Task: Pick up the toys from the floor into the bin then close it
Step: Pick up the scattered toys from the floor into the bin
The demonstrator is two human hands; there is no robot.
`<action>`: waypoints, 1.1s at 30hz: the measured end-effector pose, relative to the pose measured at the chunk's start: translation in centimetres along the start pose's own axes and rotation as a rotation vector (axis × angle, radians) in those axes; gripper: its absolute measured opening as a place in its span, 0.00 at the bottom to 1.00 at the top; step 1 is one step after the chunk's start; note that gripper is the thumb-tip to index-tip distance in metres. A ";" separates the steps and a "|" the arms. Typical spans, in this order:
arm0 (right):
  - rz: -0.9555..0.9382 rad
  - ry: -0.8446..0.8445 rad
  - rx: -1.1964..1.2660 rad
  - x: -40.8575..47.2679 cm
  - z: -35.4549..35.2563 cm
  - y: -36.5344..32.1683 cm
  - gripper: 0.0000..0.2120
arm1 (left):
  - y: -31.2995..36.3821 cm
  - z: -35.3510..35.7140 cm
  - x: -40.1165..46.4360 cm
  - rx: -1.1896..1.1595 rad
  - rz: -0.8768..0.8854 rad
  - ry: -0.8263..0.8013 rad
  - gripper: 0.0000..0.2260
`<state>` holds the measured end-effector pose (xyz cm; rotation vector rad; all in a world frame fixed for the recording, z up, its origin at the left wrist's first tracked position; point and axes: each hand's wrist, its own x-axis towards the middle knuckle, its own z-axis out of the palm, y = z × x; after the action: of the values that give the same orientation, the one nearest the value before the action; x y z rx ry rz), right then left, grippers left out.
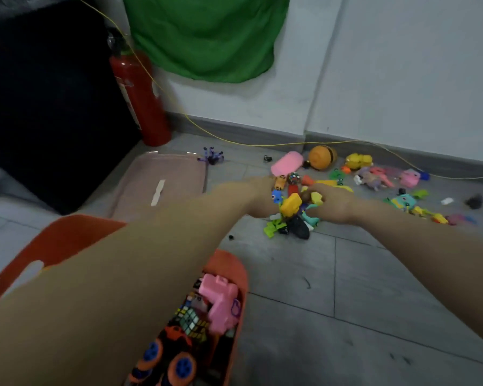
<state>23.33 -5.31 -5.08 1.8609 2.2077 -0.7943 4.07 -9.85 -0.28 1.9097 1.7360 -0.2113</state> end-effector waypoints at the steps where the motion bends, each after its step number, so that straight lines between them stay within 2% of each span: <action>1: 0.053 0.003 0.003 0.4 0.6 2.0 0.32 | 0.7 1.4 1.6 -0.010 -0.016 -0.029 0.28; 3: 0.104 -0.006 -0.003 1.4 2.0 5.2 0.46 | 1.4 3.8 4.0 -0.014 -0.051 -0.082 0.36; 6: 0.109 -0.053 -0.042 3.0 3.7 8.3 0.52 | 2.2 6.5 7.1 -0.012 -0.102 -0.144 0.46; 10: 0.051 -0.030 -0.082 4.8 5.1 9.3 0.51 | 2.1 9.0 9.5 -0.004 -0.162 -0.125 0.52; 14: -0.037 0.022 -0.149 7.2 6.3 8.2 0.47 | 1.3 11.3 12.6 -0.045 -0.228 -0.133 0.54; 19: -0.110 0.062 -0.322 8.1 9.0 6.9 0.41 | 0.7 12.6 14.5 0.104 -0.143 -0.022 0.51; 26: -0.110 0.124 -0.263 8.2 9.7 7.6 0.37 | -0.2 12.8 15.8 0.197 -0.108 0.026 0.52; 28: -0.101 0.128 -0.244 7.8 9.6 7.9 0.39 | 0.1 12.6 15.7 0.260 -0.079 0.043 0.53; 33: -0.102 0.059 -0.259 7.7 10.0 8.8 0.52 | 1.0 12.5 16.4 0.388 -0.033 0.035 0.55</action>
<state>27.78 -2.57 -19.58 1.6809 2.3278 -0.4465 10.62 -1.65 -18.13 2.1635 1.8539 -0.5665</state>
